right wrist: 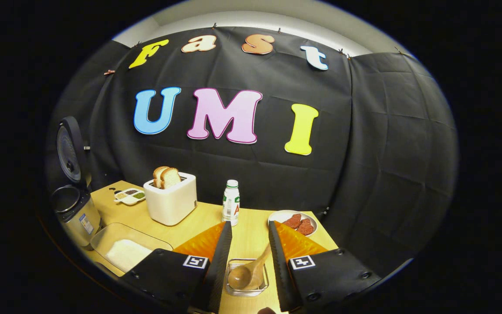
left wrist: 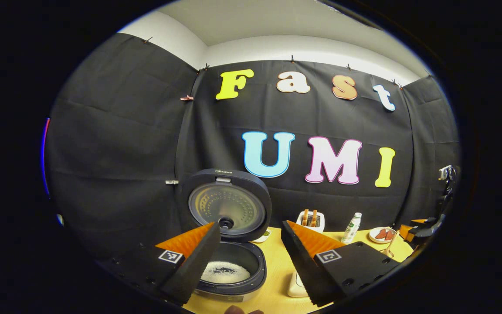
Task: Close the left gripper, press the button to open the rice cooker; take a wooden spoon from the chopstick holder with the right hand, scoop a spoonful of rice and pour it into the rice cooker, then put the wooden spoon back into the chopstick holder.
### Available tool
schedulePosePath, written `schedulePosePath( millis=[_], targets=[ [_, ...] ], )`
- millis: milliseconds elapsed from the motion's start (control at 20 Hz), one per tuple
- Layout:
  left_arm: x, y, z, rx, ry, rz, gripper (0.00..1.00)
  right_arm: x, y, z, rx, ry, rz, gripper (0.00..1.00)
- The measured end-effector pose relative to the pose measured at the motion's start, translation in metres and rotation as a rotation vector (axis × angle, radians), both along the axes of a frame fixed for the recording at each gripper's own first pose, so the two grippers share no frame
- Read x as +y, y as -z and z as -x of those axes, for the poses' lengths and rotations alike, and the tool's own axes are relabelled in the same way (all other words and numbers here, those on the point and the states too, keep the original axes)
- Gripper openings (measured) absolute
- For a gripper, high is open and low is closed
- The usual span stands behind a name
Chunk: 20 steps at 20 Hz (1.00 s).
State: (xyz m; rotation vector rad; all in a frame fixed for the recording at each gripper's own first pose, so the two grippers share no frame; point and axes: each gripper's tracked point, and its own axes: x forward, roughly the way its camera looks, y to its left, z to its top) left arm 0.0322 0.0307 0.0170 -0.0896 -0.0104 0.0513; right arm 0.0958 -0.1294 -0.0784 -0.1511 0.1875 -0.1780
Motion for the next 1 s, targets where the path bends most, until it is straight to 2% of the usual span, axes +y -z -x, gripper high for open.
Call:
schedulePosePath(
  millis=[350, 600, 900, 1000],
  targets=[
    [0.011, -0.011, -0.006, -0.031, 0.006, -0.02, 0.95, 0.028, -0.016, 0.008, -0.028, -0.03, 0.015, 0.55],
    [0.02, -0.024, -0.011, -0.068, 0.004, -0.016, 0.95, 0.054, -0.028, 0.009, -0.042, -0.049, -0.035, 0.56],
    [0.04, -0.045, -0.032, -0.105, -0.009, -0.032, 0.95, 0.081, -0.039, 0.008, -0.06, -0.089, -0.054, 0.59],
    [0.049, -0.053, -0.042, -0.117, -0.018, -0.04, 0.95, 0.086, -0.04, 0.008, -0.063, -0.093, -0.053, 0.64]
  ],
)
